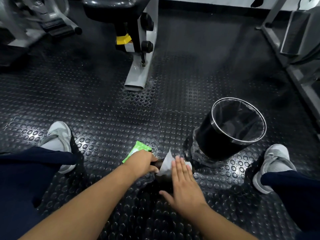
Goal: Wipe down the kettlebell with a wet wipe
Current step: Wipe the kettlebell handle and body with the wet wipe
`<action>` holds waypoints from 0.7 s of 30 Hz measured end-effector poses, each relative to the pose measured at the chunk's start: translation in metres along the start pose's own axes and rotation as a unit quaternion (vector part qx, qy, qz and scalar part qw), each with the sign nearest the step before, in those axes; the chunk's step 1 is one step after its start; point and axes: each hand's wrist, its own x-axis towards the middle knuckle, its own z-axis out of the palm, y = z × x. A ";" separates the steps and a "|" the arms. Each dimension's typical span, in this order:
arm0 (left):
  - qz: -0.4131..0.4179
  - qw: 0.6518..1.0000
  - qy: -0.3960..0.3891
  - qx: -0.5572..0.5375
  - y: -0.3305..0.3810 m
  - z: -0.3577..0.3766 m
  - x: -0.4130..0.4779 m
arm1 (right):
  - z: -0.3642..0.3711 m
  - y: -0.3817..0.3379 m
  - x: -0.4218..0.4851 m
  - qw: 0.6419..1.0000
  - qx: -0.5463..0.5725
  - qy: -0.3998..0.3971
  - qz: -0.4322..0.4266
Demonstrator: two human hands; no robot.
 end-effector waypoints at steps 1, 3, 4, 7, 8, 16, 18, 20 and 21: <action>0.002 1.000 0.001 0.007 0.000 0.000 0.000 | -0.007 -0.006 0.004 1.000 0.015 -0.008 0.012; 0.004 1.000 0.009 0.015 0.000 -0.001 0.000 | -0.018 -0.026 0.015 0.999 0.018 -0.026 0.013; 0.007 1.000 0.015 0.019 0.001 -0.001 0.000 | -0.021 -0.035 0.021 0.999 0.012 -0.031 0.002; 0.004 0.999 0.019 0.029 0.003 -0.001 -0.001 | -0.019 -0.050 0.027 0.999 0.001 -0.040 -0.029; 0.002 0.999 0.018 0.026 0.003 -0.001 -0.002 | -0.015 -0.047 0.025 0.999 -0.003 -0.034 -0.040; -0.010 1.000 -0.008 -0.009 0.002 -0.004 -0.003 | -0.004 0.001 0.006 0.999 0.025 0.006 0.038; -0.005 1.000 -0.006 -0.011 0.001 -0.004 -0.003 | -0.016 -0.013 0.018 0.999 0.021 -0.003 0.047; -0.003 1.000 0.005 -0.005 0.000 -0.003 -0.003 | -0.022 -0.033 0.028 0.999 0.019 -0.031 0.016; -0.004 1.000 0.009 0.003 0.000 -0.002 -0.003 | -0.024 -0.041 0.031 0.999 0.020 -0.038 0.004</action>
